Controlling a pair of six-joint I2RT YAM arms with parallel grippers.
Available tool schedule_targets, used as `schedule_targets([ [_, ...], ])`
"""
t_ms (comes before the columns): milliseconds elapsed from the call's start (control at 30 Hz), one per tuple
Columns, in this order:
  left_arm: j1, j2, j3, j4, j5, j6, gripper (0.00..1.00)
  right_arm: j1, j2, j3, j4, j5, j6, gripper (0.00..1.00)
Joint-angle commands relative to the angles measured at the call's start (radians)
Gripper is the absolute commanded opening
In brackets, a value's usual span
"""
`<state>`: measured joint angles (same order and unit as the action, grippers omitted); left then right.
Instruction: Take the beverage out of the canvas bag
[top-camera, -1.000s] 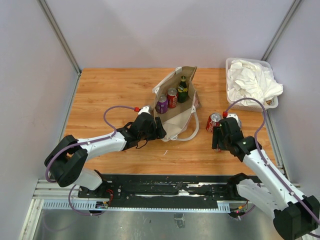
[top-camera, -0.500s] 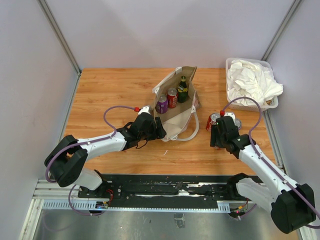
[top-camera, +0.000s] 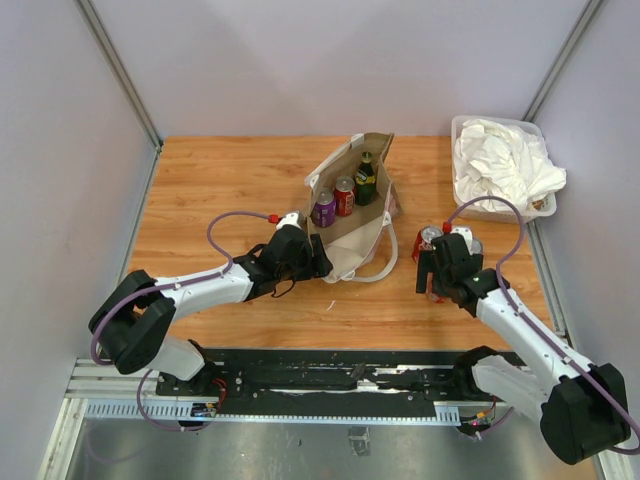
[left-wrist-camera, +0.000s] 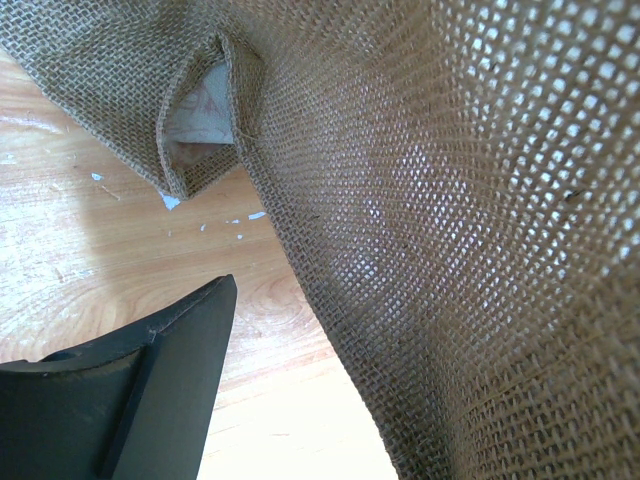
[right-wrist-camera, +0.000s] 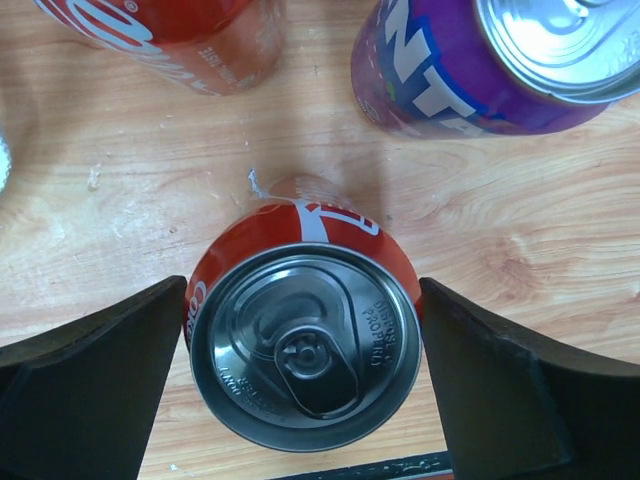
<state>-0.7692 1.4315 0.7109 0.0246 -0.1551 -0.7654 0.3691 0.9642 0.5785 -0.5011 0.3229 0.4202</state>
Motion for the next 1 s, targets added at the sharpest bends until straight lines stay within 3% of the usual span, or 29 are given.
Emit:
schedule_targets([
  [0, -0.006, 0.005, 0.007, -0.039, -0.009, 0.021, 0.77, -0.013, -0.004, 0.051, -0.049, 0.041, 0.015, 0.99],
  [333, -0.005, 0.007, 0.004, -0.03, -0.008, 0.017, 0.77, -0.007, -0.128, 0.324, -0.225, -0.003, -0.047, 0.97],
  [500, -0.005, 0.007, 0.006, -0.018, -0.002, 0.013, 0.77, 0.014, -0.061, 0.564, -0.26, -0.061, -0.122, 0.91],
  [833, -0.005, 0.007, 0.02, -0.031, -0.008, 0.013, 0.77, 0.157, 0.271, 0.965, -0.187, -0.244, -0.245, 0.47],
  [967, -0.005, 0.003, 0.022, -0.038, -0.01, 0.011, 0.77, 0.235, 0.405, 1.06, -0.162, -0.264, -0.295, 0.22],
])
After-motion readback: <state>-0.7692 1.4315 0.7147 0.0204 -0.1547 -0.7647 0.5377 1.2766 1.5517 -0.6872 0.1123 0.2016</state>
